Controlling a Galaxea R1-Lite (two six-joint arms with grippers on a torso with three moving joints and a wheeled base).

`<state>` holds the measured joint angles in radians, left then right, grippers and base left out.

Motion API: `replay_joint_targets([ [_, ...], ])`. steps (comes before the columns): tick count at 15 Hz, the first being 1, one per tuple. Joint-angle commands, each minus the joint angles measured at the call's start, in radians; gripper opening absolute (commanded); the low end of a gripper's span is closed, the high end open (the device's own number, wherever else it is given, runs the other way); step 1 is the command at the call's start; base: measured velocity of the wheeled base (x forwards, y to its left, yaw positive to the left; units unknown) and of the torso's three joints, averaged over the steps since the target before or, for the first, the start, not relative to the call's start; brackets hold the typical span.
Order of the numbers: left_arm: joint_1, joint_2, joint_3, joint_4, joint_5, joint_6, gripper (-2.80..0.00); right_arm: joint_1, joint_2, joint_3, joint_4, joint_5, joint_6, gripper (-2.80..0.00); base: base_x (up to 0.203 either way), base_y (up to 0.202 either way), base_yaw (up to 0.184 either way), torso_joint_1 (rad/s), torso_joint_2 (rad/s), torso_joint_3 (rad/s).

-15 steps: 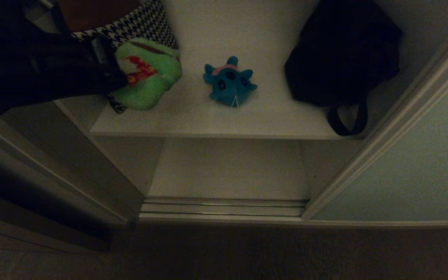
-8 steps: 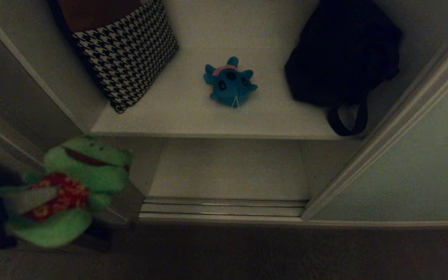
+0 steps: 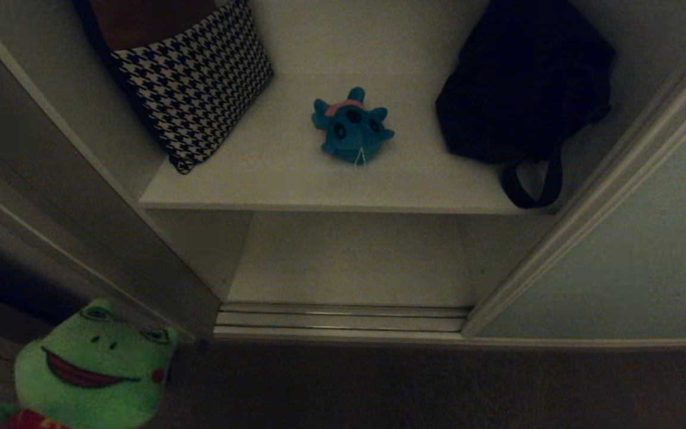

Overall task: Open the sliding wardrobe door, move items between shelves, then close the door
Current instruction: Place the green doll on the lower shelf

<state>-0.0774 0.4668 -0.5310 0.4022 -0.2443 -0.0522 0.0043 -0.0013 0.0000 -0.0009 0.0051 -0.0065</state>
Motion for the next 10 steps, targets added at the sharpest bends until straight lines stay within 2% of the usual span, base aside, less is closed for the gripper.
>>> replay_joint_targets([
  [1,0.007,-0.091,0.029,0.088,-0.019,0.015,-2.8,0.0,0.0,0.0,-0.001,-0.001,-0.001,-2.8,0.0,0.0,0.0,0.0,0.0,0.0],
  [3,0.016,-0.136,0.049,0.14,-0.025,0.023,-2.8,0.0,0.0,0.0,-0.001,-0.001,-0.001,-2.8,0.0,0.0,0.0,0.0,0.0,0.0],
  [6,0.02,-0.176,0.084,0.138,-0.017,0.055,-2.8,0.0,0.0,0.0,-0.001,0.001,-0.001,-2.8,0.0,0.0,0.0,0.0,0.0,0.0],
  [10,0.02,-0.169,0.079,0.137,-0.013,0.054,-2.8,0.0,0.0,0.0,0.0,0.0,-0.001,-2.8,-0.016,0.0,0.001,0.001,0.0,0.001],
])
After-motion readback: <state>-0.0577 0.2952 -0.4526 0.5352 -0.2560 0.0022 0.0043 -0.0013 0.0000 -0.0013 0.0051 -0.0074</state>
